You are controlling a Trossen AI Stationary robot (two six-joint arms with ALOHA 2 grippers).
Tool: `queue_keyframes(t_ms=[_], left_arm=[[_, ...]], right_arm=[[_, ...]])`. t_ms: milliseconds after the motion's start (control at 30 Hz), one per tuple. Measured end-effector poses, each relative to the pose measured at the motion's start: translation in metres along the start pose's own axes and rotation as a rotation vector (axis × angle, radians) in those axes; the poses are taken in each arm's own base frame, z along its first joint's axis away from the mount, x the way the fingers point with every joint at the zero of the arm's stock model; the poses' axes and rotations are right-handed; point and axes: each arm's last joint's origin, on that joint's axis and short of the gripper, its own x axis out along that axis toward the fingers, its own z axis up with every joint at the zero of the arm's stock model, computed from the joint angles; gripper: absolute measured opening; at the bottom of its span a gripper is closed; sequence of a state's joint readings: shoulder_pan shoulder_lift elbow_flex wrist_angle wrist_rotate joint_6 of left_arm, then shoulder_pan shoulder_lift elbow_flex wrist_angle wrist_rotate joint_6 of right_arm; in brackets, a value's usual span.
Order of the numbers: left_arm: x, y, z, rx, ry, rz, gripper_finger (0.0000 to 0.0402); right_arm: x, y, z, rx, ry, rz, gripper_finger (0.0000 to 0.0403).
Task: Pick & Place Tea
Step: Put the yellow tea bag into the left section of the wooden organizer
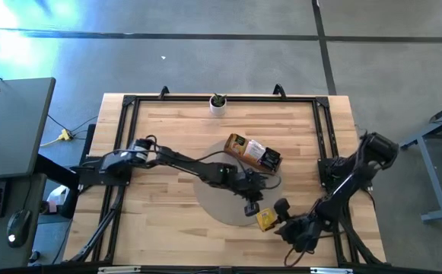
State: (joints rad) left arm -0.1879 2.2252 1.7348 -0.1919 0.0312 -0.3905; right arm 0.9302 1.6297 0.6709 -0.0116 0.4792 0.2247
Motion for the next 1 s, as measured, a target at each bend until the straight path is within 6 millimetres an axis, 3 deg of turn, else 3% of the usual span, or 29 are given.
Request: queue_keyframes(t_ms=[200,567,1000], left_arm=[[0.016,0.009,-0.018,-0.033,0.046,0.147,0.0058],[0.036,0.007,-0.031,-0.094,0.065,0.084,0.0058],[0.044,-0.001,-0.043,-0.091,0.111,0.001,0.0058]], right_arm=[[0.015,0.007,-0.01,-0.062,0.047,-0.045,0.0149],[0.018,-0.001,-0.014,-0.204,0.09,-0.144,0.0149],[0.028,-0.025,-0.013,-0.061,0.125,-0.217,0.0149]])
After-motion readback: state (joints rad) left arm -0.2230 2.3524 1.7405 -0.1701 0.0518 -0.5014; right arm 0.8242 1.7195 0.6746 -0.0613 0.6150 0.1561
